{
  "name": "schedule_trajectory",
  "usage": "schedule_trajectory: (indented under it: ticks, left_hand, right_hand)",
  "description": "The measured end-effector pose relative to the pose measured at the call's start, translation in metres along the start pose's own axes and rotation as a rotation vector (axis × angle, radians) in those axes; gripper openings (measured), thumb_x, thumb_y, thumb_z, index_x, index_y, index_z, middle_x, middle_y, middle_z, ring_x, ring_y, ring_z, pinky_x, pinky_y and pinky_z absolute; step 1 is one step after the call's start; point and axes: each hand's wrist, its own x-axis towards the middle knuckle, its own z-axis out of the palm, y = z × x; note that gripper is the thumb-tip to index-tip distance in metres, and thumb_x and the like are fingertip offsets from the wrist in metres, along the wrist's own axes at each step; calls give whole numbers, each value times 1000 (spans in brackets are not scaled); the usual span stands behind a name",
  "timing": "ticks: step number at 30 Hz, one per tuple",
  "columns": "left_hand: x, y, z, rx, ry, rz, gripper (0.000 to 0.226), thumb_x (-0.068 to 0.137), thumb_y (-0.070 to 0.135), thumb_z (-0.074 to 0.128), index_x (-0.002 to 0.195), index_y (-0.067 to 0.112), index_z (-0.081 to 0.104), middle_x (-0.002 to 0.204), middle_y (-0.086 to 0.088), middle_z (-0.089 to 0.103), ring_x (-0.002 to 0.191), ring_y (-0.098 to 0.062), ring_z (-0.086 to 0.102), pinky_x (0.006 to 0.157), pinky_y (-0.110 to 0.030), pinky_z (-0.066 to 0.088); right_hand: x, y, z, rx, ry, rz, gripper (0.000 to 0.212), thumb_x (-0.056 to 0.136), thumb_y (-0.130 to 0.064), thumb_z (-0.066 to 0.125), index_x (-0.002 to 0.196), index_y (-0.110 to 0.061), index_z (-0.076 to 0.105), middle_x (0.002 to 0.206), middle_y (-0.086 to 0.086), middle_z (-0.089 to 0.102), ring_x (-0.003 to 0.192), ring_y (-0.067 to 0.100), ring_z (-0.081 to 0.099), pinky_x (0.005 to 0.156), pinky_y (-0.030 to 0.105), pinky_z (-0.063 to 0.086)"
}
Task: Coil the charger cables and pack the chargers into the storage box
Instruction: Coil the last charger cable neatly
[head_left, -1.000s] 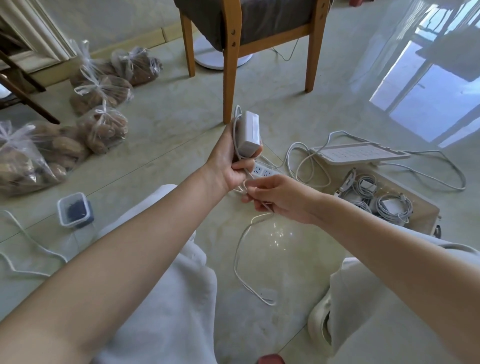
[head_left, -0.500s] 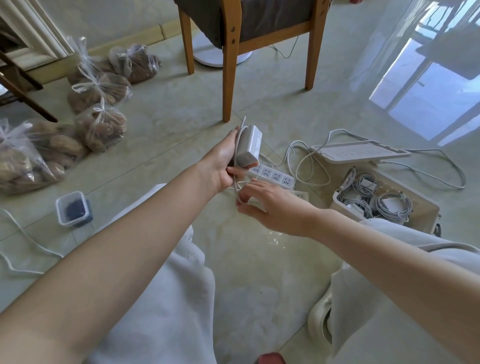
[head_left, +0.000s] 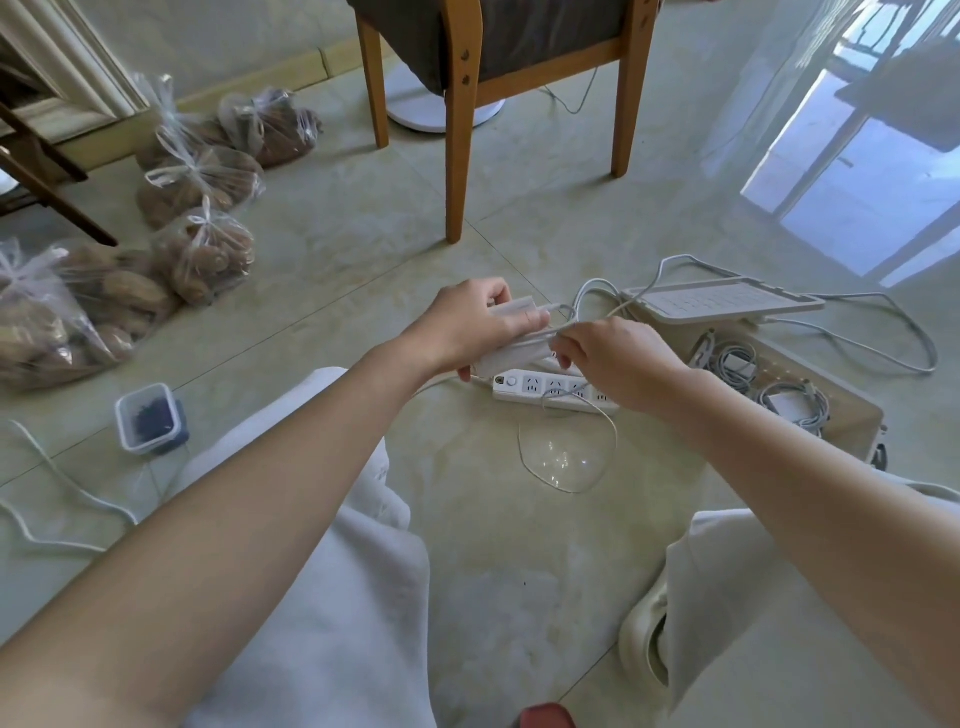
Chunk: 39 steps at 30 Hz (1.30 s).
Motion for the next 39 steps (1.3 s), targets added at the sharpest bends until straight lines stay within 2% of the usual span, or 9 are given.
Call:
schedule_trajectory:
  ticks: [5,12,16,20,25,27,29,33,39]
  left_hand:
    - [2,-4,-1,241,51,72,44,87,54,56,92,11,45,85,-8,60,75,-27,61,59,-42,55]
    - [2,-2,0,425,201,105,38,93,48,50,99,13,36,90,-8,53,79,-28,50,64,-32,35]
    - [10,-9,8,327,189,-74,42,97,43,44,113,5,39,108,-19,58,94,-36,57,67,-36,41]
    - [13,-8,29,27,126,-218,43,100,36,39,119,-3,37,127,-26,50,112,-40,53,87,-41,47]
    - [8,5,51,-580,61,-313,48,102,36,34,122,-8,41,113,-20,51,81,-33,64,54,-35,57]
    - [5,9,48,-803,26,-341,49,102,36,31,121,-6,48,104,-22,57,65,-27,63,53,-32,57]
    - [1,13,39,-963,-2,-345,47,102,38,30,118,-1,51,92,-18,59,57,-22,63,55,-32,58]
    - [-1,17,28,-999,4,-350,49,97,44,44,115,1,57,89,-16,58,51,-20,65,47,-32,56]
    - [0,20,22,-800,44,-361,44,90,48,52,104,8,64,82,-11,58,56,-21,61,43,-28,49]
  right_hand:
    - [10,-6,-12,113,64,153,34,94,-30,37,83,-13,64,75,7,64,70,28,60,65,32,48]
    - [4,-16,-22,255,42,200,30,90,-20,37,82,-20,66,74,3,64,69,25,60,63,30,45]
    - [-13,-35,-15,270,3,129,27,93,-14,36,93,-23,61,81,-1,63,70,21,56,63,28,41]
    - [-42,-71,13,156,-63,22,22,99,-20,31,114,-12,46,93,12,65,82,33,63,63,33,44]
    - [-61,-95,28,140,-135,-73,22,100,-17,27,119,-10,33,67,3,46,54,30,43,46,33,21]
    - [-60,-87,27,104,-117,-81,21,99,-15,27,118,-11,33,63,2,40,50,28,36,45,34,19]
    - [-57,-76,24,110,-101,-85,21,100,-20,26,118,-12,35,74,8,53,59,34,47,52,33,28]
    - [-42,-56,26,126,-84,-76,26,101,-29,27,112,-14,44,95,13,64,82,36,60,61,34,38]
    - [-17,-27,19,337,-205,71,37,94,-47,43,73,-19,54,75,3,58,73,25,56,66,32,42]
